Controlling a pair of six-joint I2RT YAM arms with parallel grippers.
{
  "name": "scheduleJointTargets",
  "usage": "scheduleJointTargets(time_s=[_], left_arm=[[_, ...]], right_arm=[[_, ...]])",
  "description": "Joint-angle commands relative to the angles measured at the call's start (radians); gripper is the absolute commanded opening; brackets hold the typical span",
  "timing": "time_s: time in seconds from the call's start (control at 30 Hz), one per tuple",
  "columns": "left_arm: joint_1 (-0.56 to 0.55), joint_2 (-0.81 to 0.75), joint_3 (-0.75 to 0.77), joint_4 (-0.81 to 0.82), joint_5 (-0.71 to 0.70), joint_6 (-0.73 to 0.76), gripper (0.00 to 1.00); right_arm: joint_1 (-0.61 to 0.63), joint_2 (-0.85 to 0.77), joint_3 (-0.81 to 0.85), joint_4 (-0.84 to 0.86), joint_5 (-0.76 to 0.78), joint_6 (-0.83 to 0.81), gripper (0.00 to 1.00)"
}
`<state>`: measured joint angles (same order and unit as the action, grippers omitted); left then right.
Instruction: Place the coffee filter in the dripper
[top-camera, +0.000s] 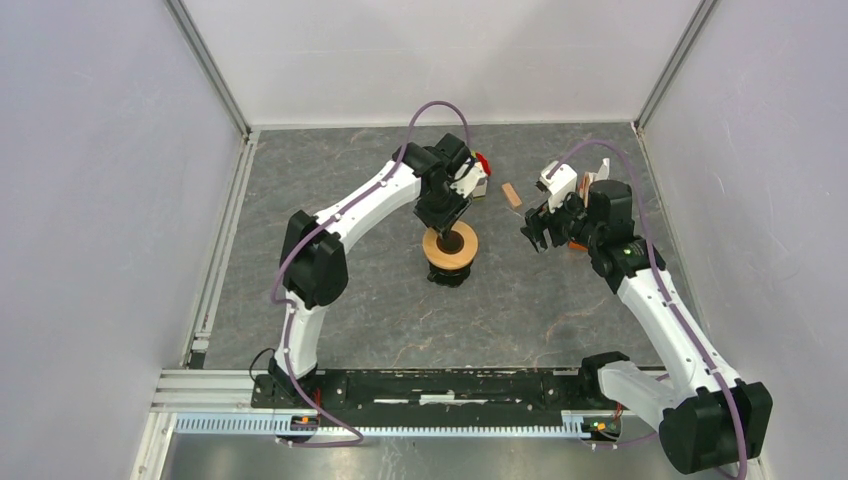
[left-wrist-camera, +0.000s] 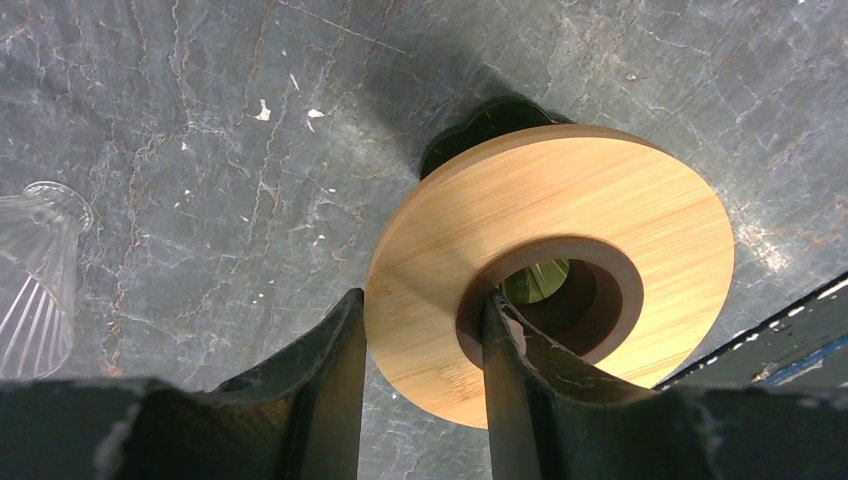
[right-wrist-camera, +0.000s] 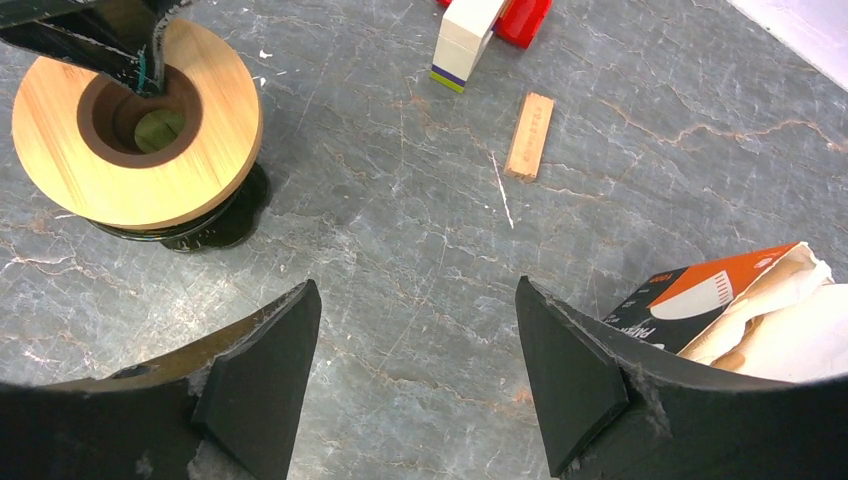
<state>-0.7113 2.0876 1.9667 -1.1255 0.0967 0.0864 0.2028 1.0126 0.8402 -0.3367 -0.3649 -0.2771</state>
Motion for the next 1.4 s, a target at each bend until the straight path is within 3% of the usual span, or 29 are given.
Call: scheduleJointTargets(time_s=[0.0, 0.57, 1.37], left_arm=[[-0.016, 0.007, 0.044, 0.011, -0.041, -0.022, 0.02], [-0.019, -0.055, -0.117, 0.143, -0.056, 0.000, 0.03], [-0.019, -0.087, -0.138, 0.142, -0.031, 0.006, 0.26]], right_arm=[[-0.004, -0.011, -0.004, 0.046, -0.027, -0.006, 0.79], [-0.009, -0.011, -0.004, 0.042, -0.031, -0.002, 0.80], [-0.012, -0.009, -0.011, 0.044, -0.036, -0.001, 0.82]])
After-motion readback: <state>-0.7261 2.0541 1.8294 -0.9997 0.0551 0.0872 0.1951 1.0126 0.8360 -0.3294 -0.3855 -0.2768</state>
